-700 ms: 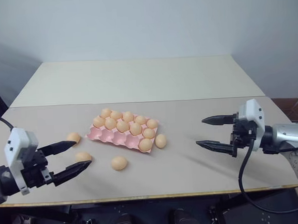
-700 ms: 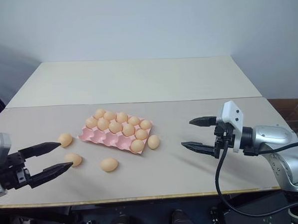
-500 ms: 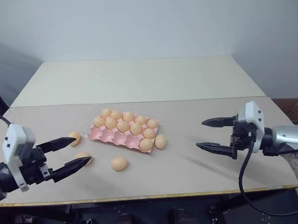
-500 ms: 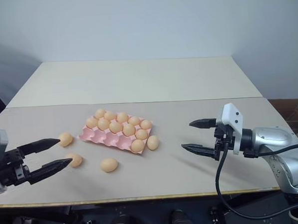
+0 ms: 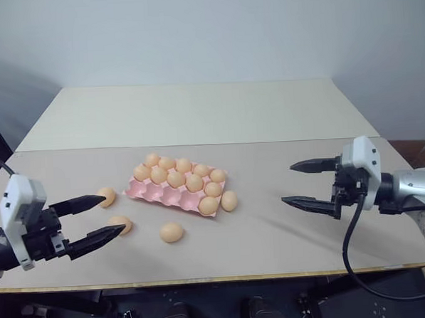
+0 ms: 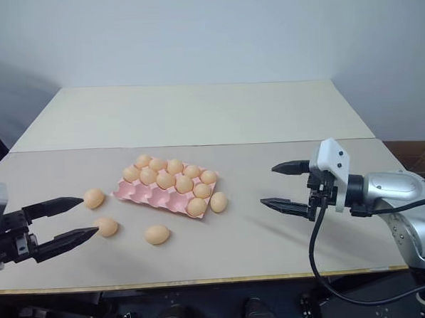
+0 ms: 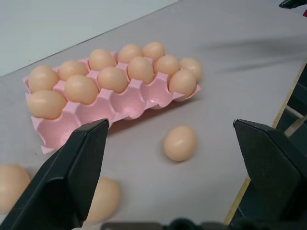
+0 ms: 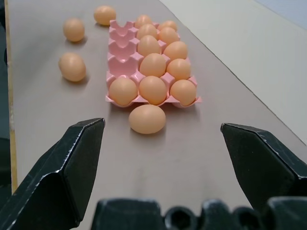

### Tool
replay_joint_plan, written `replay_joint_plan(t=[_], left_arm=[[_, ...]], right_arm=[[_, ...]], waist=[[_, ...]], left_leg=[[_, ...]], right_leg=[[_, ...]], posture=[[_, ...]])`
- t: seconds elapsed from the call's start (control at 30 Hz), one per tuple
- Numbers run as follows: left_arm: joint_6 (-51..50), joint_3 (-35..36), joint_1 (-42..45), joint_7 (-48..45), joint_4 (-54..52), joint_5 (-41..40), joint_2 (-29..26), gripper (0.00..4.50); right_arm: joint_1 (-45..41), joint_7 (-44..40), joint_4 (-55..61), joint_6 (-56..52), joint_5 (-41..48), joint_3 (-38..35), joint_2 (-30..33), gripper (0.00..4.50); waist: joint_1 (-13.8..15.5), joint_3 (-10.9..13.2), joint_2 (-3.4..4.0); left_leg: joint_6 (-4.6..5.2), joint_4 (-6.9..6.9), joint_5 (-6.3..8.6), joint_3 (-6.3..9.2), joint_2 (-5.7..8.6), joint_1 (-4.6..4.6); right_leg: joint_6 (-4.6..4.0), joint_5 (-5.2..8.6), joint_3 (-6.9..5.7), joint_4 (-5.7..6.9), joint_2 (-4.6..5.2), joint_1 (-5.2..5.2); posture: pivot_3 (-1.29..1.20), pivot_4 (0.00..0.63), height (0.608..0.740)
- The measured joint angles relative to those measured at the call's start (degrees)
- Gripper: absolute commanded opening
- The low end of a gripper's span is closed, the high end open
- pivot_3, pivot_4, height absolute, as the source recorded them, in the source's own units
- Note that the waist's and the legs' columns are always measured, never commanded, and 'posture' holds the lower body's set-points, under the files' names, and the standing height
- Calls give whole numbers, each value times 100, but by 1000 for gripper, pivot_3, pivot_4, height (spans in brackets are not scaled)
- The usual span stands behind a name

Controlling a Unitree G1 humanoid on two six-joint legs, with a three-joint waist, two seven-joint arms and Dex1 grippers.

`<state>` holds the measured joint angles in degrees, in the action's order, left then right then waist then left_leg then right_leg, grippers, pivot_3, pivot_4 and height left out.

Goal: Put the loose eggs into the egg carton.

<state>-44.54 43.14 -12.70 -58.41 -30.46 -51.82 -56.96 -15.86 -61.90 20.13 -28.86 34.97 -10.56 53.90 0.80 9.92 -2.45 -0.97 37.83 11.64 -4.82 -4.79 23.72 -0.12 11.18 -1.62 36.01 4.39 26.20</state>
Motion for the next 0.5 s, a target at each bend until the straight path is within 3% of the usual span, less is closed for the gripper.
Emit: replay_joint_plan(t=[0.23, 0.5], left_arm=[[-73, -342, 261, -147, 130, -57, -122, 4500], [22, -852, 554, -238, 252, 42, -131, 4500]], right_arm=[[-160, 109, -22, -8, -369, 409, -25, 4488], [-996, 665, -366, -9, -1540, 2039, -908, 4488]], waist=[[-40, 0, 0], [-73, 0, 0]], left_leg=[[1, 0, 0, -2, -3, -5], [1, -1, -1, -5, -1, 4]], right_leg=[[1, 0, 5, 5, -5, 3], [0, -1, 6, 4, -4, 8]], posture=[[0, 150, 740], [0, 150, 740]])
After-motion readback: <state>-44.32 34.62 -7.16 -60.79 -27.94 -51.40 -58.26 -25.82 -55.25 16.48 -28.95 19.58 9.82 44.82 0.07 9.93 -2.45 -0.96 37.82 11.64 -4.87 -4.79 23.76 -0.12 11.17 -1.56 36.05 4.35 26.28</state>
